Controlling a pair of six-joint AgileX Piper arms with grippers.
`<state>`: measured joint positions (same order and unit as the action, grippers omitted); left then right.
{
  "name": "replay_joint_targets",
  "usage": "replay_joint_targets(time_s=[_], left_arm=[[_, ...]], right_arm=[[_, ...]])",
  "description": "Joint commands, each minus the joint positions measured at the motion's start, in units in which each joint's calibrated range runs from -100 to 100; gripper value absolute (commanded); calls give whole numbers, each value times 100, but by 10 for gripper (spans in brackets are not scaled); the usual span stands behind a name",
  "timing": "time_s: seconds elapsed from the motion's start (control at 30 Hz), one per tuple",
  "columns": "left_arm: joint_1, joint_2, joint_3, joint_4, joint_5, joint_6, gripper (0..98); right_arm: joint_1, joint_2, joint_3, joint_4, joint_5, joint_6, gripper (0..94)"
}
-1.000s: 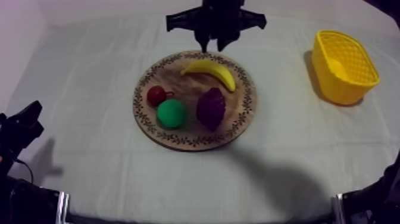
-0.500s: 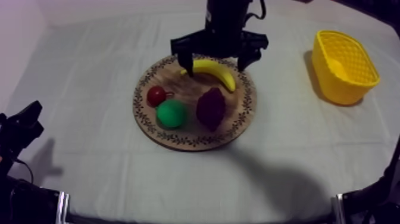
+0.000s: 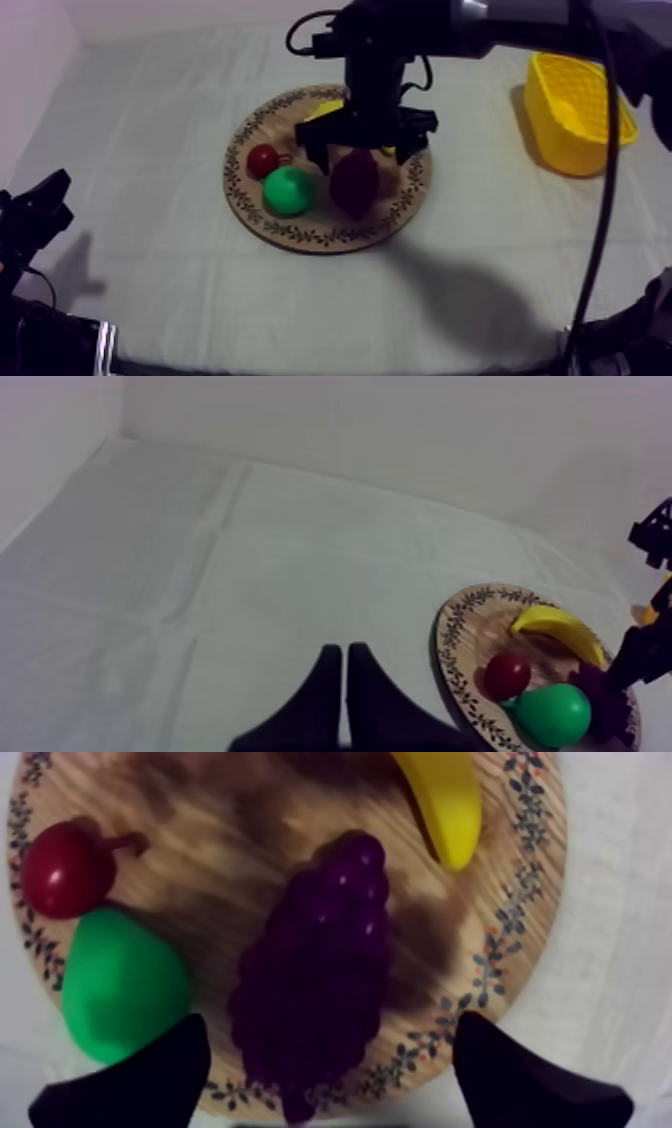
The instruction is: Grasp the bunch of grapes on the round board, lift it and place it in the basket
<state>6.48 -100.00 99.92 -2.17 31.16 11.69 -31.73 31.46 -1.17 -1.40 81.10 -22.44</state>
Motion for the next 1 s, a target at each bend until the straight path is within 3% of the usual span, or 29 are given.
replay_joint_targets(time_s=[0.0,0.33,0.4,0.53,0.67,0.8,0.97], left_arm=[[0,0,-3,0,-3,0,1],[0,0,-3,0,-3,0,1],[0,0,-3,0,-3,0,1],[0,0,-3,0,-3,0,1],[0,0,-3,0,-3,0,1],[0,0,-3,0,-3,0,1],[0,0,-3,0,-3,0,1]], right_arm=[[16,146,-38,-29,-52,22,891],[79,673,-212,-157,-219,102,817],[87,729,-232,-168,-240,111,750],[110,781,-258,-173,-331,128,490],[132,702,-233,-176,-405,158,304],[152,397,-124,-164,-432,207,220],[194,-309,84,-73,-386,295,213]])
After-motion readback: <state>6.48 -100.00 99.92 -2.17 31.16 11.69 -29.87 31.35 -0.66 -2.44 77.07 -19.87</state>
